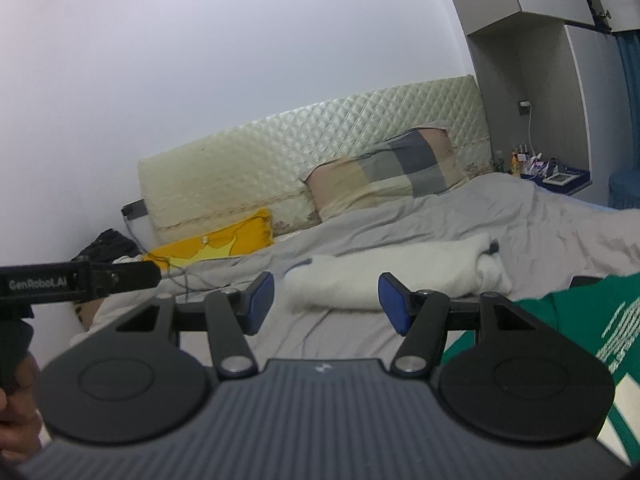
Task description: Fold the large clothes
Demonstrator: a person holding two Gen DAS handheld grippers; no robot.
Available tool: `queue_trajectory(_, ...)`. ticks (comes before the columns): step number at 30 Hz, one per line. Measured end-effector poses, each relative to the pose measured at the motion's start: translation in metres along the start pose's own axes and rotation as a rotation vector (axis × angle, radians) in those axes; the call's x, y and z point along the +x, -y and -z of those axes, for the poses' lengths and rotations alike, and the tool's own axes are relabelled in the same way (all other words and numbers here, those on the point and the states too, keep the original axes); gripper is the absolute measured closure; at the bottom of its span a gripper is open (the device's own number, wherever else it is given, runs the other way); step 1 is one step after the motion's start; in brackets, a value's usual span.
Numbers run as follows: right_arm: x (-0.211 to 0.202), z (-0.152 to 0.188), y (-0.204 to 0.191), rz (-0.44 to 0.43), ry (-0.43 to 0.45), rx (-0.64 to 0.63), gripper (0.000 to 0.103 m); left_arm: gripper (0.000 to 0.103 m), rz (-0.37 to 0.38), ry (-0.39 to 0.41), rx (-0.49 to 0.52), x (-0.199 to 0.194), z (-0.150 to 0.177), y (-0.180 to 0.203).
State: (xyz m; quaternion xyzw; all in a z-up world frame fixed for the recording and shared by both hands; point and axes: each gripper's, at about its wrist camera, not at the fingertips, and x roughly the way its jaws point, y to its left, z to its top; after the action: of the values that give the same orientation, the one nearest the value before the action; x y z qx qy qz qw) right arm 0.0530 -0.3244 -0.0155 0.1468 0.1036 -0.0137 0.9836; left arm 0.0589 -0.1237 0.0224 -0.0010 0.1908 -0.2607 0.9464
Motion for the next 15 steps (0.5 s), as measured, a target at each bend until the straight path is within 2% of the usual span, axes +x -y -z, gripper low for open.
queue_trajectory(5,-0.007,0.015,-0.008,0.003,-0.011,-0.03,0.041,0.019,0.01,-0.009,-0.008,-0.012,0.022,-0.003)
queue_trajectory(8,-0.008,0.024,-0.01,0.011,-0.027,-0.043,0.041,0.019,-0.028,-0.002,0.038,-0.013,0.03,-0.002)
queue_trajectory(15,-0.002,0.041,-0.006,0.039,-0.049,-0.037,0.041,0.019,-0.039,-0.011,0.029,-0.006,0.039,-0.014)
